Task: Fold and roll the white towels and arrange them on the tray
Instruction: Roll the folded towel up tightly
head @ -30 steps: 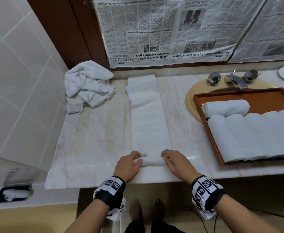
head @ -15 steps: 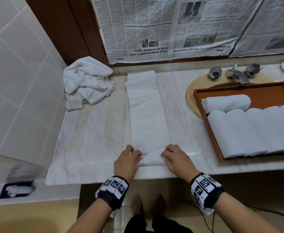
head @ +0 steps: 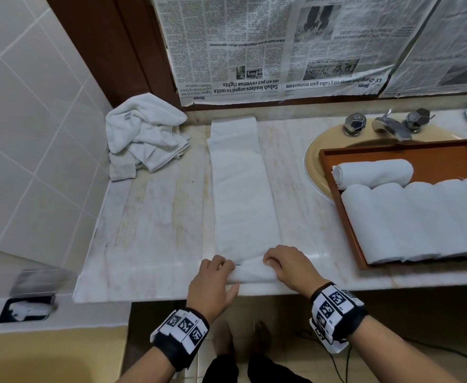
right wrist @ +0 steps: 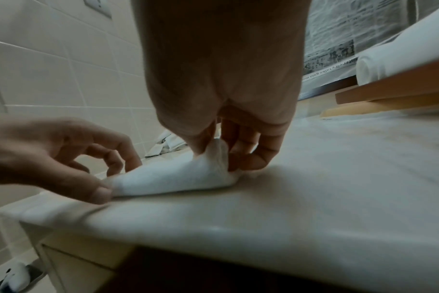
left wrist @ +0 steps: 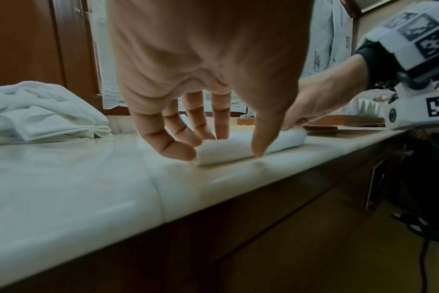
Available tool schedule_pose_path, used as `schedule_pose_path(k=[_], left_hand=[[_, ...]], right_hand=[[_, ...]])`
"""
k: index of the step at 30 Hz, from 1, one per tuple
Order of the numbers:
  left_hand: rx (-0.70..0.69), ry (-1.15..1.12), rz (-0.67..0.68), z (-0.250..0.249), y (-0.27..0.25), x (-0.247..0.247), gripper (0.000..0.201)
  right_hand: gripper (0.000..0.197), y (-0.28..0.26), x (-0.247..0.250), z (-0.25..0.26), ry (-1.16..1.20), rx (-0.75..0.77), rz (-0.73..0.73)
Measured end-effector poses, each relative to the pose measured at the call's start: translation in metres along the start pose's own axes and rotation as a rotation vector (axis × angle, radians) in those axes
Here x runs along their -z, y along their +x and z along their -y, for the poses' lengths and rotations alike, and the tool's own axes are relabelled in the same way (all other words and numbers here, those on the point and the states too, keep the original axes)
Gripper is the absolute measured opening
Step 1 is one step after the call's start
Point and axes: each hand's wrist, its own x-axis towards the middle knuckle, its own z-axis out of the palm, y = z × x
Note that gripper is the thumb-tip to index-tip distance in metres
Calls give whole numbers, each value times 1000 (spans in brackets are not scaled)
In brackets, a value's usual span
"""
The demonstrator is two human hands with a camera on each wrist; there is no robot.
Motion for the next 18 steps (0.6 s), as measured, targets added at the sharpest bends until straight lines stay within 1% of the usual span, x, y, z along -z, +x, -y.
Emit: schedule_pose_path(k=[2, 4, 6, 8, 9, 11, 13, 15, 18], left_hand=[[-2, -13, -29, 2, 0, -3, 31], [11, -35, -33, 3, 1, -3, 28], [20, -58, -37, 4, 2, -2, 28], [55, -70, -18, 4, 4, -1, 30], [70, -74, 0, 4, 5, 0, 31], [87, -80, 24, 3, 8, 3, 32], [95, -79, 34, 4, 13, 7, 32], [83, -74, 51, 5, 16, 9, 34], [70, -97, 37, 8, 21, 13, 34]], right_hand=[[19, -6, -6, 2, -67, 30, -98], [12, -12, -14, 2, -206, 108, -251], [14, -19, -21, 1, -317, 184, -385], [15, -26, -26, 1, -356, 272, -466], [15, -29, -27, 0, -364, 319, -477], [11, -36, -28, -2, -364, 383, -442], [18, -41, -27, -3, -367, 397, -348], [21, -40, -25, -5, -376, 382, -286], [26, -32, -19, -6, -348, 312, -249]])
